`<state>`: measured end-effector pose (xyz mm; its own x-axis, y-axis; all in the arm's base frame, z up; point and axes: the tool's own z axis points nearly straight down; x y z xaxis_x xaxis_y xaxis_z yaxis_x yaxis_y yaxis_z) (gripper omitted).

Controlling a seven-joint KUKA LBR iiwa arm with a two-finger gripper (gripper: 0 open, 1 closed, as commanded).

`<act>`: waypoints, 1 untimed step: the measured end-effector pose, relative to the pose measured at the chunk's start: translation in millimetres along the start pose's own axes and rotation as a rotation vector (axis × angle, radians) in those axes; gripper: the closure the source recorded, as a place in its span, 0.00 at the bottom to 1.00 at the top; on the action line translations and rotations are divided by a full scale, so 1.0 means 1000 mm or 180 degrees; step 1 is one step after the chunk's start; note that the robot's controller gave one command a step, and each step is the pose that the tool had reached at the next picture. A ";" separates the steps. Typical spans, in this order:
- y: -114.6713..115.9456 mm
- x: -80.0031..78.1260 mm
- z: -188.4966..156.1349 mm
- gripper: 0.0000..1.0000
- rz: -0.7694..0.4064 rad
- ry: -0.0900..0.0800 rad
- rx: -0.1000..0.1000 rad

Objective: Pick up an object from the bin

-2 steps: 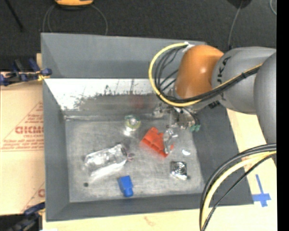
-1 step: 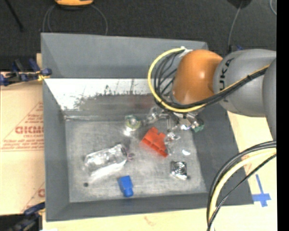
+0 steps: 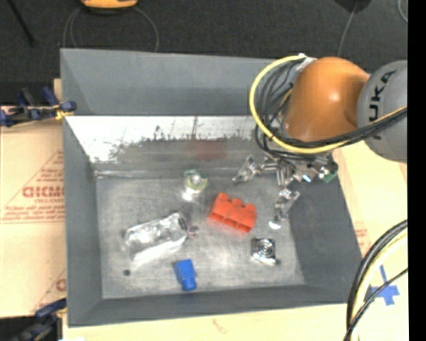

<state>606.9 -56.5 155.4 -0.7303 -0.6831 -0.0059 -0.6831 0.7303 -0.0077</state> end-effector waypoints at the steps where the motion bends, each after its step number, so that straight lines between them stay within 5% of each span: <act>1: 0.010 -0.013 0.064 0.00 -0.0539 -0.0008 -0.0005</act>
Offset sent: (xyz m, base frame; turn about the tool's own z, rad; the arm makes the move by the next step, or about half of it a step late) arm 0.0014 0.0208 -0.0834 -0.1830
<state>610.2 -39.8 91.0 -0.6048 -0.7963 -0.0073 -0.7963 0.6048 -0.0071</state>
